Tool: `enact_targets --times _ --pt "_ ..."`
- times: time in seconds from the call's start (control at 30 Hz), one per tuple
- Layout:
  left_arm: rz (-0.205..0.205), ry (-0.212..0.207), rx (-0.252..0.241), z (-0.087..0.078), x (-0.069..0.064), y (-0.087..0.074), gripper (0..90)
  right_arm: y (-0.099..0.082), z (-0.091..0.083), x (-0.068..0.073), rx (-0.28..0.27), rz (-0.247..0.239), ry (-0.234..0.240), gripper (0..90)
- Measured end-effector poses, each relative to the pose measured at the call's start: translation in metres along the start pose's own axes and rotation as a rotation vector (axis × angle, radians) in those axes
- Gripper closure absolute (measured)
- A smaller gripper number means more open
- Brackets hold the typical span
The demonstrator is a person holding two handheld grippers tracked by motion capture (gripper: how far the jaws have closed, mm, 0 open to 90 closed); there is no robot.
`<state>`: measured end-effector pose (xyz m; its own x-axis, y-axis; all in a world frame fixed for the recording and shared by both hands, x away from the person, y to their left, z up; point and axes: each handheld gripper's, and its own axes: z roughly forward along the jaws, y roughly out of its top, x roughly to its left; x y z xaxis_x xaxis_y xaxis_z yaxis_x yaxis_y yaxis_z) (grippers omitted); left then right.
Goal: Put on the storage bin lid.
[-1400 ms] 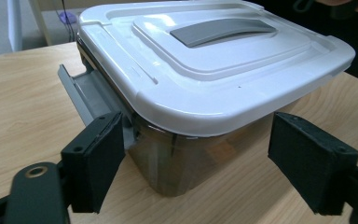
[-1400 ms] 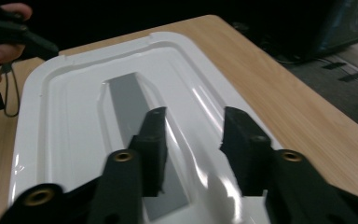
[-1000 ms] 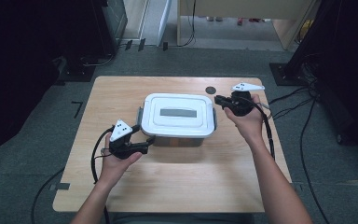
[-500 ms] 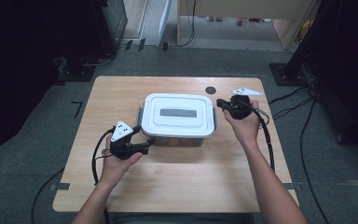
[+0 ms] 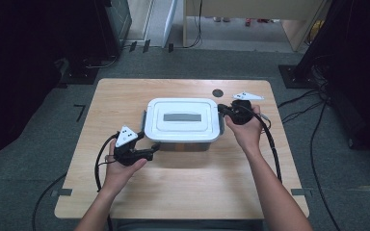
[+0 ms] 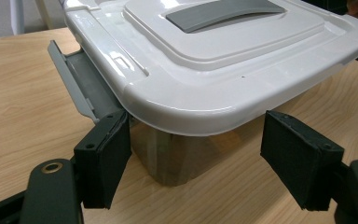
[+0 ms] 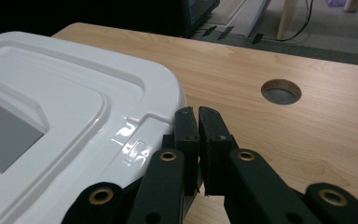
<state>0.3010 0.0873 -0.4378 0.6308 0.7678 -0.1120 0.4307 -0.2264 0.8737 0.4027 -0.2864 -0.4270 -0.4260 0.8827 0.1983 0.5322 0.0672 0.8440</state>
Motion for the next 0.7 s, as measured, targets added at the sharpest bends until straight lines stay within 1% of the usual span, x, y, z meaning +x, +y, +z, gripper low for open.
enact_targets --times 0.07,0.17,0.2,0.27,0.3,0.33,0.4,0.43,0.5,0.53,0.6,0.67,0.7 --pt "0.004 0.009 -0.003 -0.001 0.0 0.0 24.5 0.001 0.0 0.0 -0.006 0.001 0.001 87.2" --pt "-0.005 0.012 -0.019 -0.006 0.004 0.001 24.5 0.003 -0.003 -0.002 -0.014 0.002 -0.004 85.8" --pt "-0.015 0.011 -0.032 -0.008 0.004 0.002 24.5 0.004 -0.005 -0.003 -0.026 0.007 -0.005 84.7" --pt "-0.016 0.01 -0.063 -0.012 0.003 0.004 24.5 0.007 -0.009 -0.004 -0.055 0.013 0.001 83.0" --pt "-0.015 0.002 -0.081 -0.014 0.002 0.006 24.5 0.008 -0.011 -0.003 -0.067 0.01 0.006 83.0" --pt "-0.013 -0.005 -0.101 -0.015 -0.001 0.007 24.5 0.008 -0.012 -0.002 -0.078 0.0 0.016 82.9" --pt "0.005 -0.019 -0.124 -0.016 -0.007 0.01 24.5 0.008 -0.012 0.002 -0.088 -0.024 0.027 82.8" --pt "0.018 -0.03 -0.123 -0.015 -0.01 0.011 24.5 0.007 -0.011 0.004 -0.083 -0.03 0.031 82.6" --pt "0.044 -0.033 -0.12 -0.011 -0.016 0.011 24.8 0.005 -0.007 0.007 -0.062 -0.05 0.036 82.1" --pt "0.05 -0.036 -0.119 -0.01 -0.017 0.011 24.9 0.004 -0.007 0.007 -0.07 -0.049 0.04 82.1" --pt "0.043 -0.041 -0.117 -0.01 -0.017 0.012 24.9 0.005 -0.007 0.007 -0.067 -0.041 0.04 81.3" --pt "0.041 -0.038 -0.124 -0.011 -0.016 0.011 24.6 0.005 -0.009 0.007 -0.073 -0.05 0.028 77.6" --pt "0.039 -0.032 -0.129 -0.012 -0.016 0.01 24.2 0.006 -0.01 0.007 -0.079 -0.051 0.029 73.5"
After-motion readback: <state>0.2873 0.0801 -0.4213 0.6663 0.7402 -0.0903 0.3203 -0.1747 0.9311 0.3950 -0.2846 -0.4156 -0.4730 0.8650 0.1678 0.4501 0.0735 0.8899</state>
